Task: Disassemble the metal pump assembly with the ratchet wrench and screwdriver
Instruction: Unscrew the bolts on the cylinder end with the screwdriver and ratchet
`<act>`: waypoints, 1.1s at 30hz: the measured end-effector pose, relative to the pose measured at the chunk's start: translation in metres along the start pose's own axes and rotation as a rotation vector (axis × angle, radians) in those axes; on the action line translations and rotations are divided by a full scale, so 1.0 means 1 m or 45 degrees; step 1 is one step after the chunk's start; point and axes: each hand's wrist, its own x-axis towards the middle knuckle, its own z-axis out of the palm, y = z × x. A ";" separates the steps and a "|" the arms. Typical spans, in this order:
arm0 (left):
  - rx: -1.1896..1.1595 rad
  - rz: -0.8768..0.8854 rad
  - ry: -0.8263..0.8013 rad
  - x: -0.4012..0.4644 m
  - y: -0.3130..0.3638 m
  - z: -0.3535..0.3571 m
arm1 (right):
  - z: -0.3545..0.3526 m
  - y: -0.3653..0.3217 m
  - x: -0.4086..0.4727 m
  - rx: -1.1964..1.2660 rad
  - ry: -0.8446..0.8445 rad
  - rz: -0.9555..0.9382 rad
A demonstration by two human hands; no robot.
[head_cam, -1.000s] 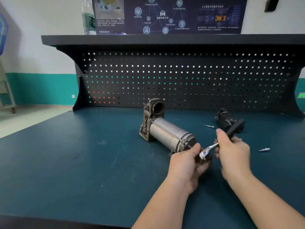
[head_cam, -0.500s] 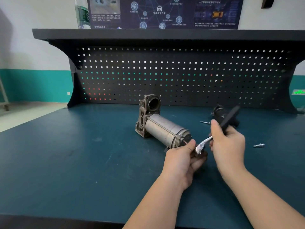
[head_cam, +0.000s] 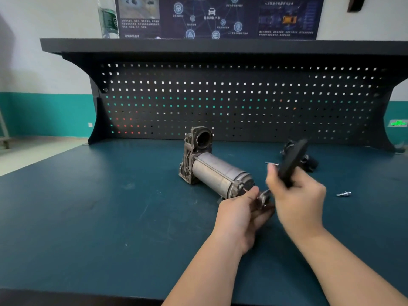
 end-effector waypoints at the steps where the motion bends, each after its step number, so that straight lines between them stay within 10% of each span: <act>1: 0.003 0.007 -0.019 -0.001 0.001 0.000 | 0.002 -0.004 -0.003 -0.020 -0.045 -0.211; 3: 0.005 0.023 -0.021 -0.001 0.001 -0.001 | 0.004 -0.004 -0.002 0.009 -0.085 -0.148; 8: 0.018 -0.011 0.010 0.000 0.000 0.001 | 0.005 0.011 0.014 0.425 0.076 1.042; 15: -0.005 0.038 -0.024 -0.004 0.002 0.000 | 0.002 -0.006 -0.002 -0.031 -0.088 -0.294; 21: 0.004 0.016 0.029 -0.001 0.002 0.001 | 0.004 0.012 0.013 0.389 0.078 1.066; 23: -0.003 0.004 0.025 -0.002 0.001 0.002 | 0.001 0.009 0.010 0.304 0.075 0.819; 26: 0.008 0.013 -0.017 -0.004 0.001 0.001 | 0.000 -0.005 -0.004 -0.003 -0.054 -0.191; 28: 0.025 0.026 -0.026 -0.004 0.002 -0.001 | 0.003 -0.006 -0.006 0.014 -0.103 -0.306; 33: -0.003 -0.001 0.020 -0.002 0.002 0.001 | 0.003 0.012 0.009 0.341 0.051 0.990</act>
